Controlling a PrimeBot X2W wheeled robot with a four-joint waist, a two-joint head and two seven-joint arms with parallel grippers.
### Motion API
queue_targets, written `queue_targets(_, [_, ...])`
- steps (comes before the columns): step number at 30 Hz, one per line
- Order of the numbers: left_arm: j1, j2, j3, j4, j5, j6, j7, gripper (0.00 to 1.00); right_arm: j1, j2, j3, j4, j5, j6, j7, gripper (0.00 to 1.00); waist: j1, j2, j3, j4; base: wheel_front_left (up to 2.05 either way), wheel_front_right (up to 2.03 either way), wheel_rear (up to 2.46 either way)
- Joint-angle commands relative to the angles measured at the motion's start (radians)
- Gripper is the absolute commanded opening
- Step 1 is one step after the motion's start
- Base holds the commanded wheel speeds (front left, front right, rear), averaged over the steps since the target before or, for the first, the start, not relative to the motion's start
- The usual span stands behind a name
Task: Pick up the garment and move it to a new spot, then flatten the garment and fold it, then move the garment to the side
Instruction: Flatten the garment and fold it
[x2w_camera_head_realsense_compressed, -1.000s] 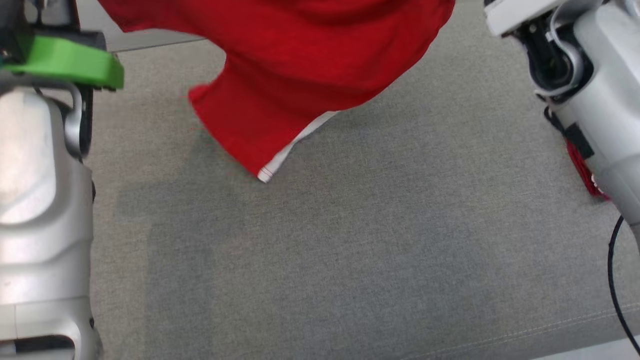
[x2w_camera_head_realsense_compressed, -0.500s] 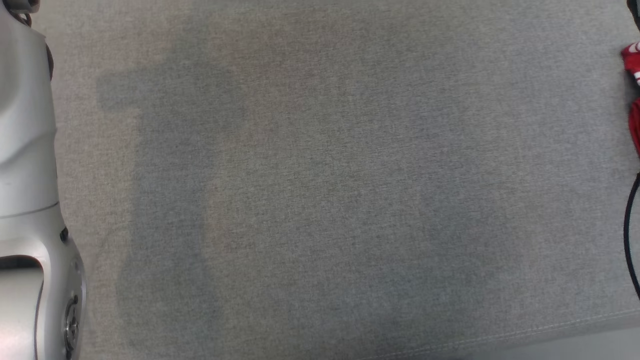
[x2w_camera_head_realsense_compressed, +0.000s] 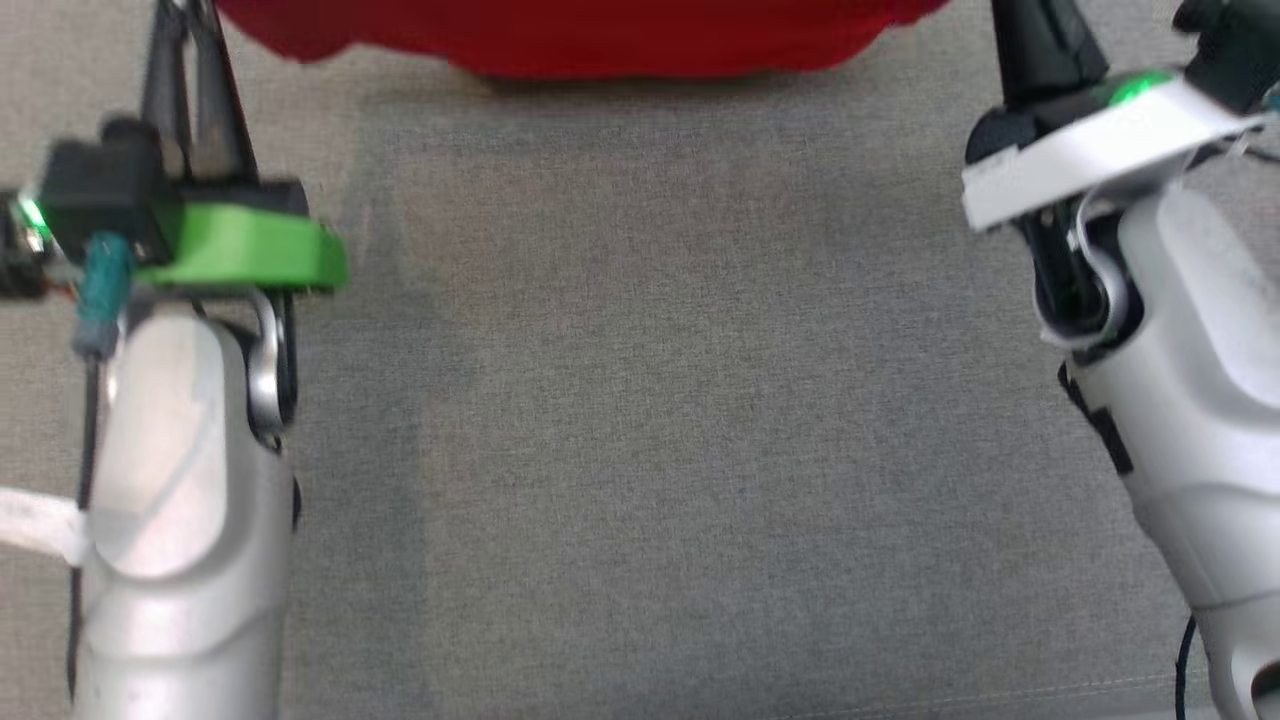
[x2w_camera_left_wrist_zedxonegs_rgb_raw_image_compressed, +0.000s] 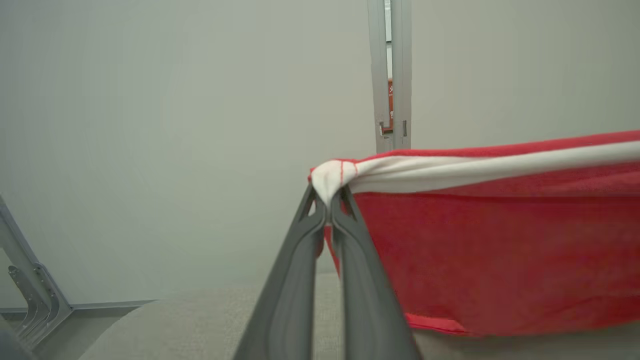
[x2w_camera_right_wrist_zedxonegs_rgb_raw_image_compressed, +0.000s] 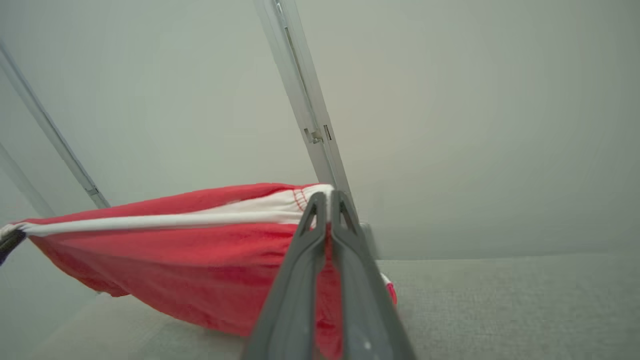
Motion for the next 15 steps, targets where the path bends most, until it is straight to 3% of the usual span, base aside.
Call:
queue_targets(1, [0.078, -0.006, 0.017, -0.004, -0.016, 0.001, 0.001, 0.00, 0.061, -0.015, 0.009, -0.014, 0.026, -0.002, -0.003, 0.00, -0.0001, 0.0000, -0.067, 0.007, 0.00, 0.00, 0.00])
queue_targets(7, [0.339, -0.039, 0.051, 0.018, -0.043, -0.015, 0.001, 0.00, 0.244, -0.035, 0.112, -0.041, 0.124, -0.002, -0.003, 0.00, -0.0001, 0.0000, -0.184, 0.006, 0.00, 0.00, 0.00])
queue_targets(15, [0.558, -0.055, 0.055, 0.037, -0.087, -0.021, 0.001, 0.00, 0.418, -0.040, 0.205, -0.046, 0.220, -0.002, -0.003, 0.00, -0.0001, 0.0000, -0.317, 0.006, 0.00, 0.00, 0.00])
